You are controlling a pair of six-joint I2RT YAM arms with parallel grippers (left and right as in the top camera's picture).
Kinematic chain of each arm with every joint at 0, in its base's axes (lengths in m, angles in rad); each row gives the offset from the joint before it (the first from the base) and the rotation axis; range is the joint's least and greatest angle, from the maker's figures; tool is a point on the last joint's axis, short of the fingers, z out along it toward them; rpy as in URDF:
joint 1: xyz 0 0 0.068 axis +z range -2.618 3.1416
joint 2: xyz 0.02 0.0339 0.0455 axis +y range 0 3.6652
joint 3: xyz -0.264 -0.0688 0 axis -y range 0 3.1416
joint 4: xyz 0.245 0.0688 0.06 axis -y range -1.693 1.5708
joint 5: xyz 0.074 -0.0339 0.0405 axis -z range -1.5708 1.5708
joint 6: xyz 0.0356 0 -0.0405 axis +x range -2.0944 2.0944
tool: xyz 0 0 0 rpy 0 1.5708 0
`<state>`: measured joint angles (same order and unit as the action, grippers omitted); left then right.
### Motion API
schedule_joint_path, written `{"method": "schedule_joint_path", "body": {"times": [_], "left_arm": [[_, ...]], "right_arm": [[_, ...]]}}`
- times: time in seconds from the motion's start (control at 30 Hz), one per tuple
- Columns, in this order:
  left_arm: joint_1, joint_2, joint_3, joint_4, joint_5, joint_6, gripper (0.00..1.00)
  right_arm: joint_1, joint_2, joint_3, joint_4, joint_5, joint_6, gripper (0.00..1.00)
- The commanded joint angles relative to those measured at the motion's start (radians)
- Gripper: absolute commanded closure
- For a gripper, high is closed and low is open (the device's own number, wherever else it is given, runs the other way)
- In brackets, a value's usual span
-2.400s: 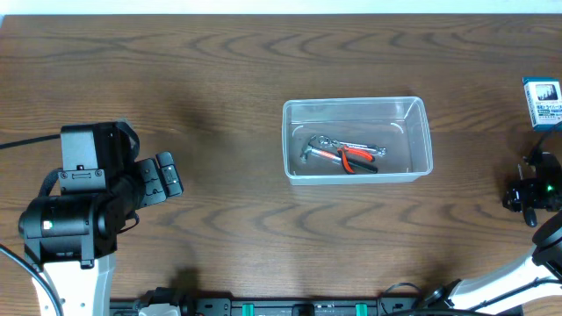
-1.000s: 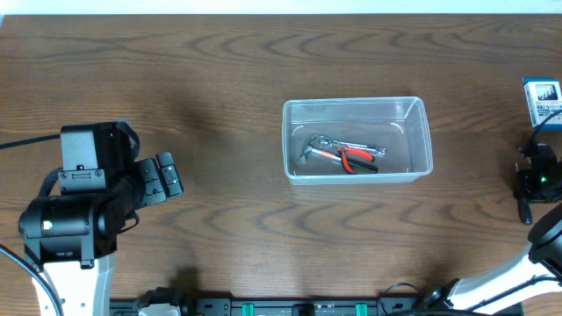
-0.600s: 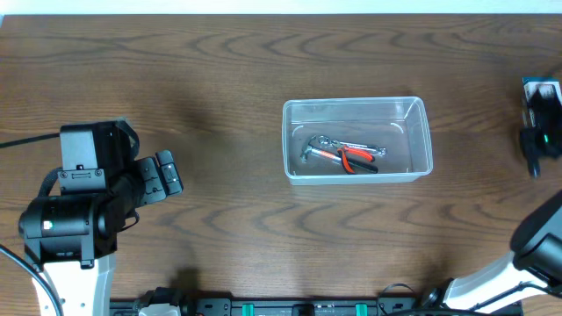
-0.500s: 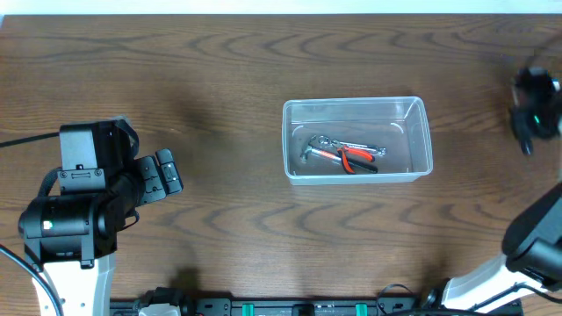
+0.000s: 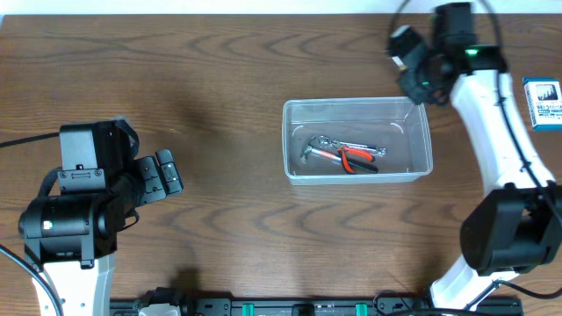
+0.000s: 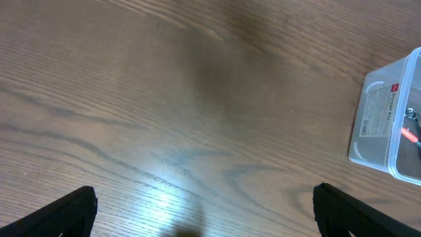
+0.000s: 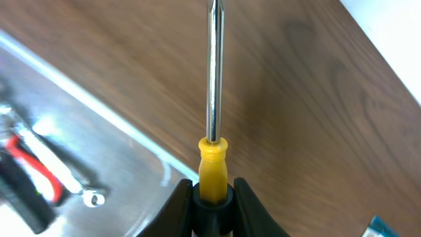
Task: Pack container
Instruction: 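Carry the screwdriver left into the clear container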
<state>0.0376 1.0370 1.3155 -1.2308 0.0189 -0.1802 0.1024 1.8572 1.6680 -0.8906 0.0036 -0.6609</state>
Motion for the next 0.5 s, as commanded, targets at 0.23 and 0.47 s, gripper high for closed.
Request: {"method": "schedule_joint_path", "body": {"times": [0.23,0.47], "left_arm": [[0.003,0.001,0.014,-0.005,-0.004,-0.002,0.02],[0.003,0.001,0.014,-0.005,-0.004,-0.002,0.02]], "right_arm": [[0.142,-0.024,0.018,-0.127,-0.016,-0.037,0.88],[0.159,-0.024,-0.003,-0.195,-0.100,-0.165,0.87]]}}
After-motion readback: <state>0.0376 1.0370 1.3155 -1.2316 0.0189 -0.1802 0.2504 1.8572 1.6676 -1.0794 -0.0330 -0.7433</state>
